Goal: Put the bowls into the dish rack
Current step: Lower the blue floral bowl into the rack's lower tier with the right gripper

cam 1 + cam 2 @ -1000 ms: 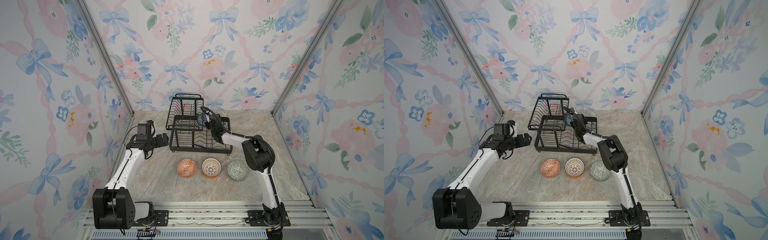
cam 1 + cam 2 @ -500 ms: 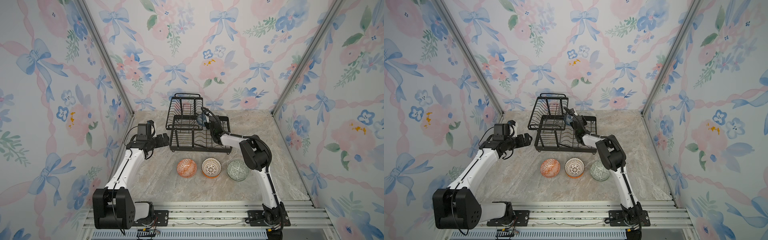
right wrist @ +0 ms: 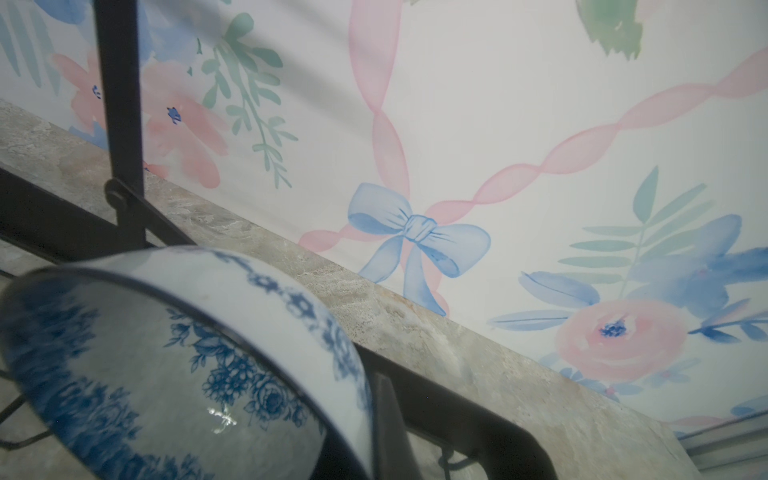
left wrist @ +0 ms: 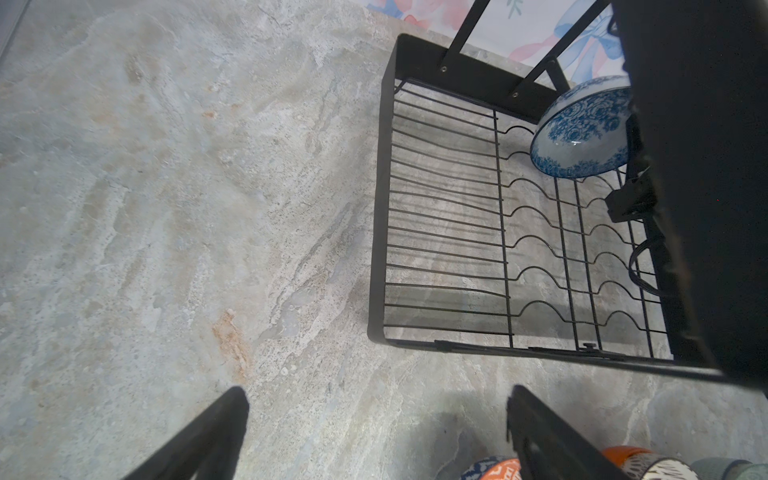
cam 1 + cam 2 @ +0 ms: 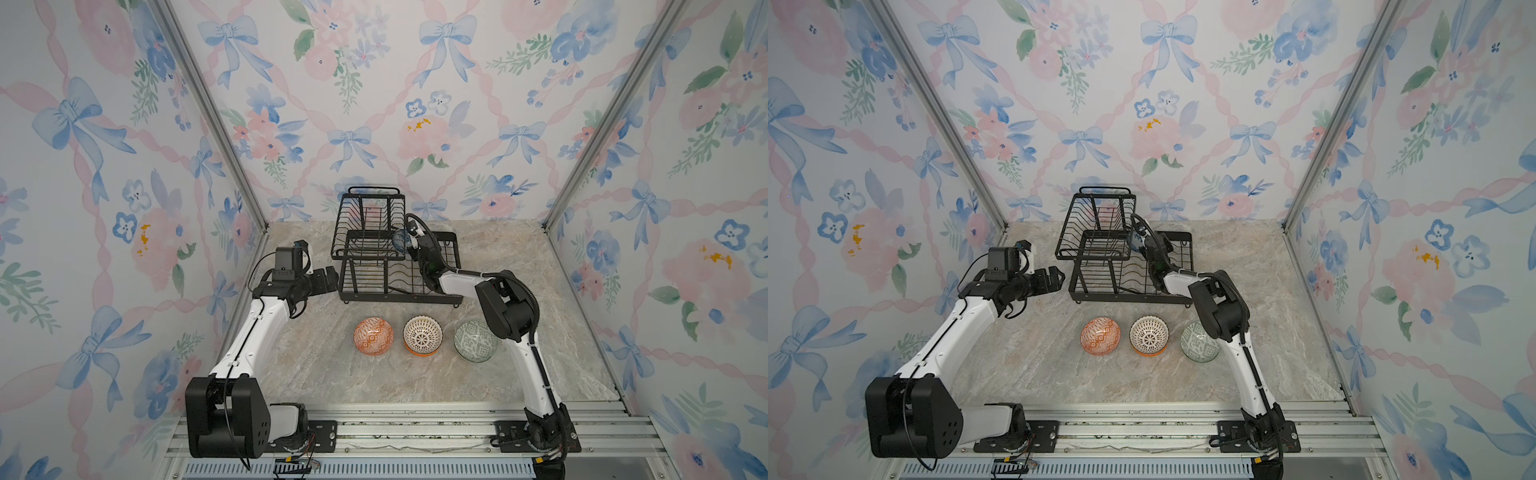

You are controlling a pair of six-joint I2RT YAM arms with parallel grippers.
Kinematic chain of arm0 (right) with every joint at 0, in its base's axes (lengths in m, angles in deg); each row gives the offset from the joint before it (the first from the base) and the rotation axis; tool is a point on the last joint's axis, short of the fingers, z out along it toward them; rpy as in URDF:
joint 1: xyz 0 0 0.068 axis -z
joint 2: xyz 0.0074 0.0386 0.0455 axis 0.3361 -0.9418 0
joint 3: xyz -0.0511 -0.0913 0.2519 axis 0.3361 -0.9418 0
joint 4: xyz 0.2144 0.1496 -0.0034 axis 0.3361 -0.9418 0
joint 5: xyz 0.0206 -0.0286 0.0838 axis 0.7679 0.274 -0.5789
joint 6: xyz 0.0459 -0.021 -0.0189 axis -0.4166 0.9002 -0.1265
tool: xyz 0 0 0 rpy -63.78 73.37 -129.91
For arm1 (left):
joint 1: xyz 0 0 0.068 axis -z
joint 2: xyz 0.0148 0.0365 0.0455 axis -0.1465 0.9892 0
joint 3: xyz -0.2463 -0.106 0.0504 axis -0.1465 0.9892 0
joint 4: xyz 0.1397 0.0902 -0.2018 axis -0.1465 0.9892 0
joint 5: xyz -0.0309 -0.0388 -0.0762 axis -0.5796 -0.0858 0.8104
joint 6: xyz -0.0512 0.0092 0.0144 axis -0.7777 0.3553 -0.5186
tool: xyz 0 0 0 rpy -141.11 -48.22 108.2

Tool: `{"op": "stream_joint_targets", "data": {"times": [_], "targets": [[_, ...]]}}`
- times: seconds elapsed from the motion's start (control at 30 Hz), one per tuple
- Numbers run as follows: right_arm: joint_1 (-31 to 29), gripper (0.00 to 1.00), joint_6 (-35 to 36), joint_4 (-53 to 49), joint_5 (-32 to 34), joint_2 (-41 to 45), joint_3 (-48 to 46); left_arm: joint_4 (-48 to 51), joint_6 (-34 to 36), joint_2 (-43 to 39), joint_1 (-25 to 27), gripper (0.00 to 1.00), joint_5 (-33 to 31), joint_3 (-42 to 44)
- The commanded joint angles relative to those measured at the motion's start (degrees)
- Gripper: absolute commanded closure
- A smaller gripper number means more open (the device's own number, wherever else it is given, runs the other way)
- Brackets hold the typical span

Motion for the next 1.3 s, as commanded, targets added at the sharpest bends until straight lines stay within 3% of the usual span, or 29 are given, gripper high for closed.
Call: {"op": "stream_joint_targets", "data": {"times": [0.0, 0.9, 1.27], "targets": [[-2.2, 1.0, 5.4, 4.0, -0.7, -2.1, -1.0, -0.3, -0.8, 0.5, -0.5, 0.02, 0.9, 0.5], [-3.8, 1.0, 9.0, 4.4, -5.4, -1.0, -5.0, -0.3, -0.9, 0.7, -0.4, 0.02, 1.6, 0.2], [-5.6, 1.0, 15.8, 2.7, -3.1, -2.8, -3.5, -0.3, -0.8, 0.9, -0.2, 0.02, 1.9, -0.1]]}}
